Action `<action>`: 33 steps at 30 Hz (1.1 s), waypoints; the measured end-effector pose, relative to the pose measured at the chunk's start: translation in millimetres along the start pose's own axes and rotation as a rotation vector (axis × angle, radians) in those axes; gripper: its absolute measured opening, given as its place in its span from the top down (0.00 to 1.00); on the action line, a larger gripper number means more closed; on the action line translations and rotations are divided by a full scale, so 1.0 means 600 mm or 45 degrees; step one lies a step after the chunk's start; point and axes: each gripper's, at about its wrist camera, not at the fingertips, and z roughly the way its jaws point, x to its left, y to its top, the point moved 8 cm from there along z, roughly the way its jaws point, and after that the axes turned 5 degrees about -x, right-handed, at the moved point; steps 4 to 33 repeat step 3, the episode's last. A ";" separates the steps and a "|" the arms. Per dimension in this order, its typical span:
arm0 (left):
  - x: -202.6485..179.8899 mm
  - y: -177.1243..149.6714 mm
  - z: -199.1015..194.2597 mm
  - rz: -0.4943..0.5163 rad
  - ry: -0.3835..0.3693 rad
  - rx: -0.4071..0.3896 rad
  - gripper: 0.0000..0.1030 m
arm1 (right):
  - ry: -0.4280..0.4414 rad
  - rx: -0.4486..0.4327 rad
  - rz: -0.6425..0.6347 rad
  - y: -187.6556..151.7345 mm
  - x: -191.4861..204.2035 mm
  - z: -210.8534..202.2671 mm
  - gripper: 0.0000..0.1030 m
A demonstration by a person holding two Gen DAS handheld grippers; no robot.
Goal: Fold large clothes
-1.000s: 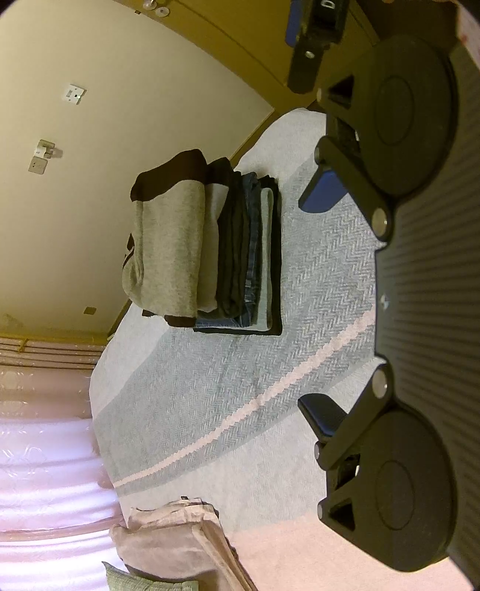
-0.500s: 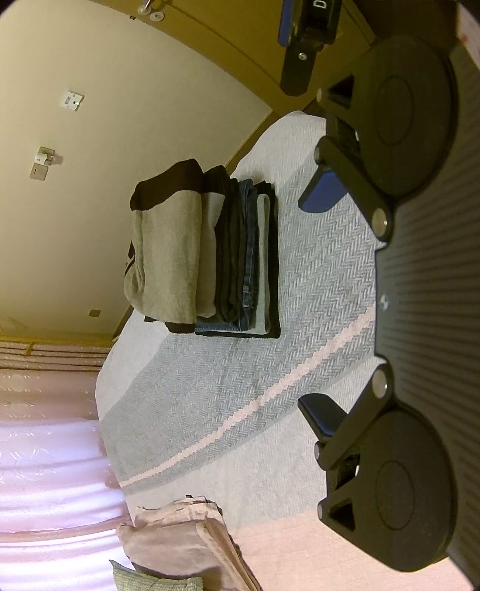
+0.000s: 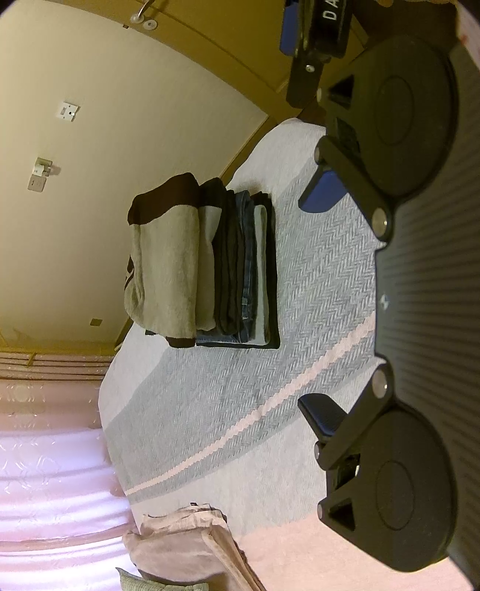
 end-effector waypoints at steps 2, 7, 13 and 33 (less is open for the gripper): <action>-0.002 0.000 -0.001 0.002 -0.002 -0.007 0.01 | 0.001 0.003 -0.002 -0.003 0.001 -0.001 0.16; -0.002 0.000 -0.002 0.000 -0.003 -0.016 0.01 | 0.000 0.005 0.000 -0.004 0.001 -0.001 0.16; -0.002 0.000 -0.002 0.000 -0.003 -0.016 0.01 | 0.000 0.005 0.000 -0.004 0.001 -0.001 0.16; -0.002 0.000 -0.002 0.000 -0.003 -0.016 0.01 | 0.000 0.005 0.000 -0.004 0.001 -0.001 0.16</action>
